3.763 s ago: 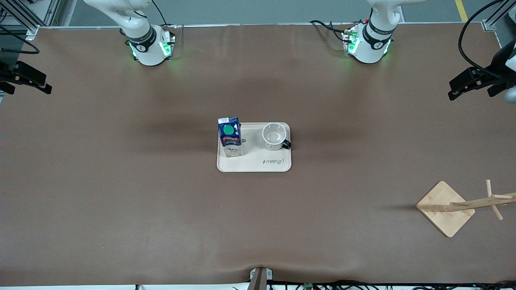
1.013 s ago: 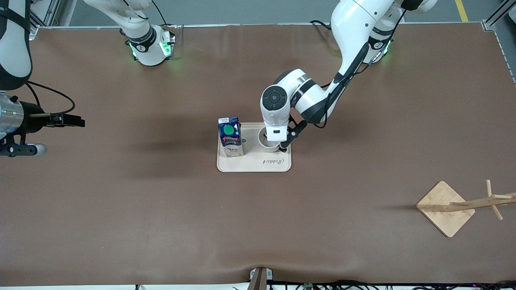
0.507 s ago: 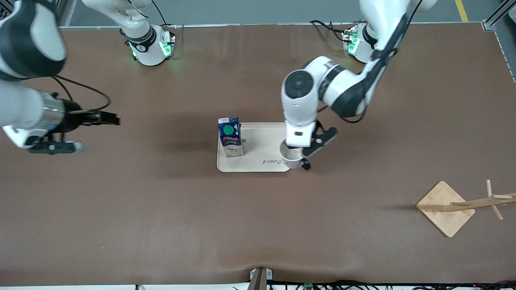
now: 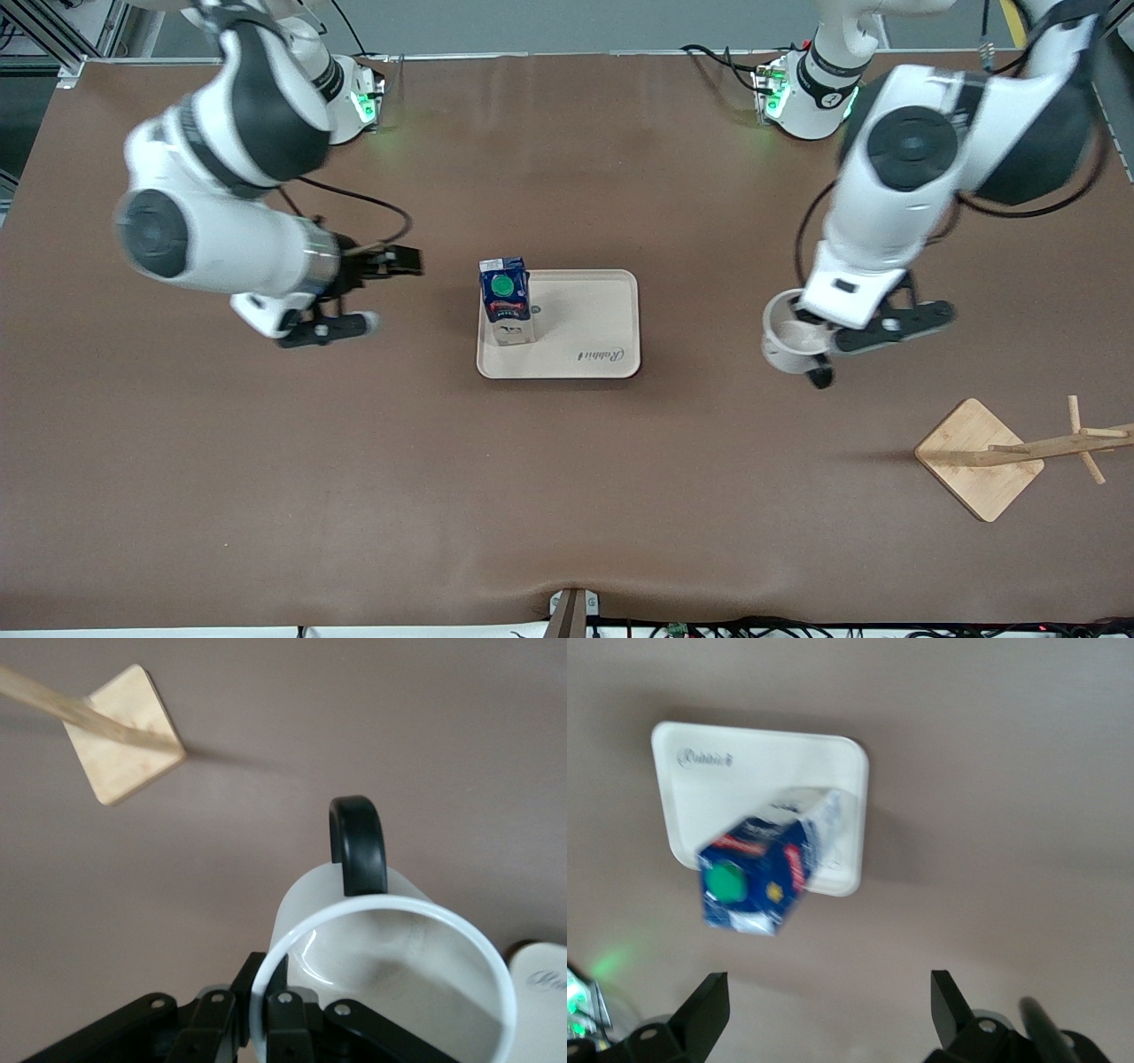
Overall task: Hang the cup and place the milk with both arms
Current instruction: 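Carry the mug toward the wooden stand while the right gripper grasps the milk, then hang the mug handle on the stand peg while the right gripper lifts milk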
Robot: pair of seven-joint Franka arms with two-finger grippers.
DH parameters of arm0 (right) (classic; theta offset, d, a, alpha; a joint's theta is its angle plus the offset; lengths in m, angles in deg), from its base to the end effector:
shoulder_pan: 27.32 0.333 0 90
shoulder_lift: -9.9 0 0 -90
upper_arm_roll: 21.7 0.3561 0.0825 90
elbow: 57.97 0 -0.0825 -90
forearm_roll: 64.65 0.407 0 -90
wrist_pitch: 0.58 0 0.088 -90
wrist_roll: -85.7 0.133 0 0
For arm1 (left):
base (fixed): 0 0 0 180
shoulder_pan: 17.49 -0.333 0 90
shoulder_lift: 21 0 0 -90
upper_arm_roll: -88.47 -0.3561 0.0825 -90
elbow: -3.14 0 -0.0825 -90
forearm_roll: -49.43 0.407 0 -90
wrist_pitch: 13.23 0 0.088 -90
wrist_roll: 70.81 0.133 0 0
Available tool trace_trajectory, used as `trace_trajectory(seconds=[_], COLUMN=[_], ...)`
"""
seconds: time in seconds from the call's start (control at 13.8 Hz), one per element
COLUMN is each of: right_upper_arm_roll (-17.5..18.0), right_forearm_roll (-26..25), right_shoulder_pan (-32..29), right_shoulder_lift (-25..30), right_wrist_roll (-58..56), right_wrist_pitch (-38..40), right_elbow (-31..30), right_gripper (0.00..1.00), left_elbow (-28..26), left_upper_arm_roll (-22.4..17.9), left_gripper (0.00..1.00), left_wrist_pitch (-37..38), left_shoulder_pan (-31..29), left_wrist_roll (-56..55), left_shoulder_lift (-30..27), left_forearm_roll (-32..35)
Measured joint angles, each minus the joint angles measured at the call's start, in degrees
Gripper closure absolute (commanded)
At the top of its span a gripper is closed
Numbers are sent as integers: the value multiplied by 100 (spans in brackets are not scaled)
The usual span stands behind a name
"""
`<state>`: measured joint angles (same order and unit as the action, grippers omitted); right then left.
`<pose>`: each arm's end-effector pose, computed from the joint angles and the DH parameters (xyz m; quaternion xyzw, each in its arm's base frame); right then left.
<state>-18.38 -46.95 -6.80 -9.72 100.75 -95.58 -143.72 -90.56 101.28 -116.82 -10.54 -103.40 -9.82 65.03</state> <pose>0.6048 0.3033 0.4725 -0.9818 -0.0474 0.1376 0.1223 0.6247 -0.1823 0.5121 -0.9906 -0.0800 -0.0412 0.1026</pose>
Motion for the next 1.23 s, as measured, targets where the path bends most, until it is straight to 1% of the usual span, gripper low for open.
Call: trace_trajectory(seconds=[0.14, 0.22, 0.29, 0.36, 0.43, 0.58, 0.8, 1.01, 1.23], right_upper_arm_roll=[-3, -8, -11, -13, -16, -33, -38, -40, -40], right_forearm_roll=[-28, -210, -567, -848, -980, -1037, -1040, -1070, -1166], right_shoulder_pan=[567, 802, 987, 1117, 1190, 1223, 1267, 1396, 1488], right_shoulder_lift=[-242, -362, -468, -550, -600, -648, -714, -863, -974], right_wrist_roll=[413, 524, 663, 796, 842, 849, 849, 849, 852], right_wrist_pitch=[-617, -792, -836, -837, -838, -870, -1069, -1134, -1186], right_elbow=[-8, -12, -16, -34, -59, -95, -120, -122, -157], right_gripper=[0, 0, 0, 0, 0, 0, 0, 0, 0], left_elbow=[-23, -25, -30, -35, -34, 8, 153, 381, 442], left_upper_arm_roll=[0, -1, -3, -3, -3, -2, -1, -4, -6], left_gripper=[100, 100, 100, 100, 100, 100, 100, 100, 100], left_wrist_pitch=[27, 27, 24, 14, -1, -33, -160, -368, -953], left_shoulder_pan=[-555, -843, -1117, -1365, -1581, -1916, -2171, -2290, -2304], left_wrist_roll=[1043, 1523, 1939, 2315, 2660, 3222, 3472, 3517, 3517], left_shoulder_lift=[-107, -115, -110, -107, -105, -83, -6, 158, 370], left_forearm_roll=[-169, -253, -332, -380, -397, -414, -430, -782, -871])
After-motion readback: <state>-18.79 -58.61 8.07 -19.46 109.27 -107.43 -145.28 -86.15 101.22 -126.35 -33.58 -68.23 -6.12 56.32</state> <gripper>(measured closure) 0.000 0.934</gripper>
